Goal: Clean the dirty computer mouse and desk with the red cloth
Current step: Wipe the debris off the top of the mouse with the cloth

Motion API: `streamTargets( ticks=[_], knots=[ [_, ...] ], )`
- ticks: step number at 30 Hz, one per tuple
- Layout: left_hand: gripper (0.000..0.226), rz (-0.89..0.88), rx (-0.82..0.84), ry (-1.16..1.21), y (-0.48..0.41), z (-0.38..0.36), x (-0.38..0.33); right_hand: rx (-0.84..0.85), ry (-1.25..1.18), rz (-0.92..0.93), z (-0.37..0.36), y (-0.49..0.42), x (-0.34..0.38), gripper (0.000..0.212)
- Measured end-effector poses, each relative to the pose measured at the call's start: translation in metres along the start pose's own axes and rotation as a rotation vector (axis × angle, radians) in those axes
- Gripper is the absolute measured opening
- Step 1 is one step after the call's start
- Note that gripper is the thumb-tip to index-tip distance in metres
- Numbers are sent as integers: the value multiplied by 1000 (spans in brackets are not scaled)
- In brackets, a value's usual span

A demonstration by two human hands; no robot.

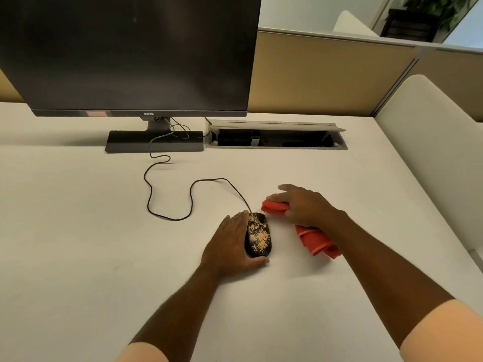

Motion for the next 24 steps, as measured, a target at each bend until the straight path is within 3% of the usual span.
streamTargets(
  ticks=[9, 16, 24],
  knots=[
    [127, -4, -1, 10, -1, 0, 2, 39, 137, 114, -1, -18, 39, 59],
    [127, 0, -3, 6, 0, -2, 3, 98, 243, 149, 4, -9, 23, 49],
    [127, -10, -5, 3, -1, -1, 1, -5, 133, 104, 9, -19, 33, 52]
  ],
)
Point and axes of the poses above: each hand's wrist, its own y-axis away from the middle knuckle, its own z-axis out of the back of the hand, x = y × z, the point moved 5 cm from there along -y, towards the middle knuckle, and after that the axes turned 2 degrees about y, right-handed, at the moved point
